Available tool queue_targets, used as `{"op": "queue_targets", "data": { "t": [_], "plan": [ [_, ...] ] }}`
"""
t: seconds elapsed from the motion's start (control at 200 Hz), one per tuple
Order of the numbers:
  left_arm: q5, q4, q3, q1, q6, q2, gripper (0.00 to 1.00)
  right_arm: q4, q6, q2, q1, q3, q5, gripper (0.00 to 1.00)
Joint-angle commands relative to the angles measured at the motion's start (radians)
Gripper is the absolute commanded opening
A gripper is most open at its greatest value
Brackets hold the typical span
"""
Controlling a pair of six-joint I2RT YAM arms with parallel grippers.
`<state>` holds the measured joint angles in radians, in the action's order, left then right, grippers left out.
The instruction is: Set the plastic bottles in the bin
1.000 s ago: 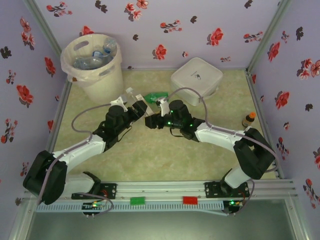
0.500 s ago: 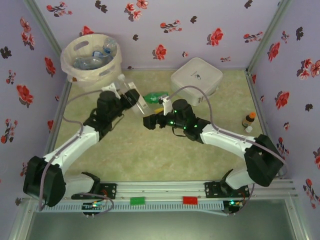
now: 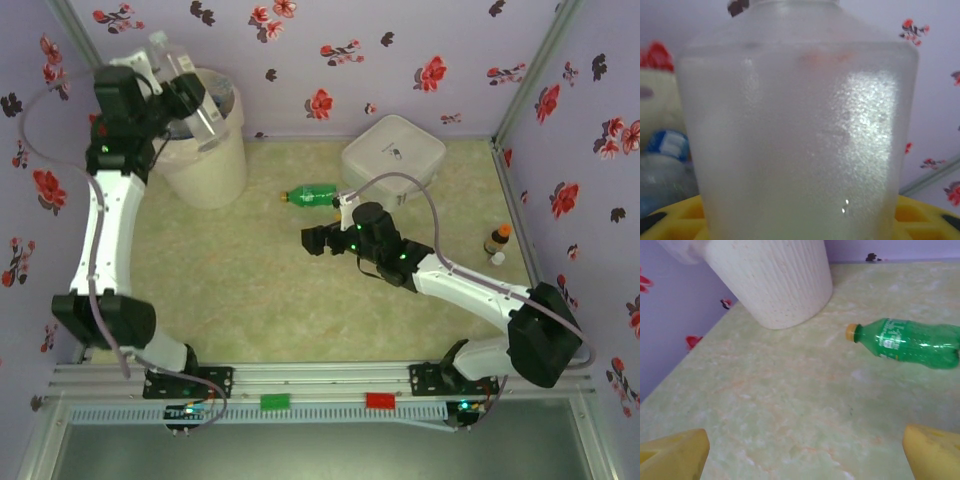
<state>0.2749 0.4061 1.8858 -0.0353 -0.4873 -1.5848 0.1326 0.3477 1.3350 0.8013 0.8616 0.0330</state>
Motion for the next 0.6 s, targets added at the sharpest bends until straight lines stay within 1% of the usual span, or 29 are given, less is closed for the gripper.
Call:
{"op": "queue_targets", "data": {
  "t": [0.0,0.1,0.185,0.255,0.315,0.48,0.595],
  "plan": [
    [0.058,0.260,0.273,0.043,0.130,-0.140,0.38,-0.029,-0.030,-0.022,0.002,-0.010,-0.060,1.00],
    [0.065,0.405,0.537,0.104,0.158,-0.297,0.38,-0.048,-0.041,-0.027,0.001,-0.010,-0.068,1.00],
    [0.106,0.421,0.633,0.166,0.108,-0.377,0.37,-0.055,-0.048,-0.030,0.003,-0.009,-0.078,1.00],
    [0.161,0.373,0.628,0.209,0.028,-0.406,0.37,-0.059,-0.053,-0.029,0.002,-0.006,-0.088,1.00],
    [0.192,0.314,0.591,0.226,-0.038,-0.417,0.37,-0.063,-0.054,-0.027,0.002,-0.002,-0.093,1.00],
    [0.237,0.177,0.496,0.223,-0.165,-0.436,0.38,-0.074,-0.053,-0.011,0.002,0.012,-0.098,1.00],
    [0.257,0.144,0.473,0.201,-0.212,-0.465,0.38,-0.078,-0.045,-0.005,0.003,0.014,-0.096,1.00]
  ]
}}
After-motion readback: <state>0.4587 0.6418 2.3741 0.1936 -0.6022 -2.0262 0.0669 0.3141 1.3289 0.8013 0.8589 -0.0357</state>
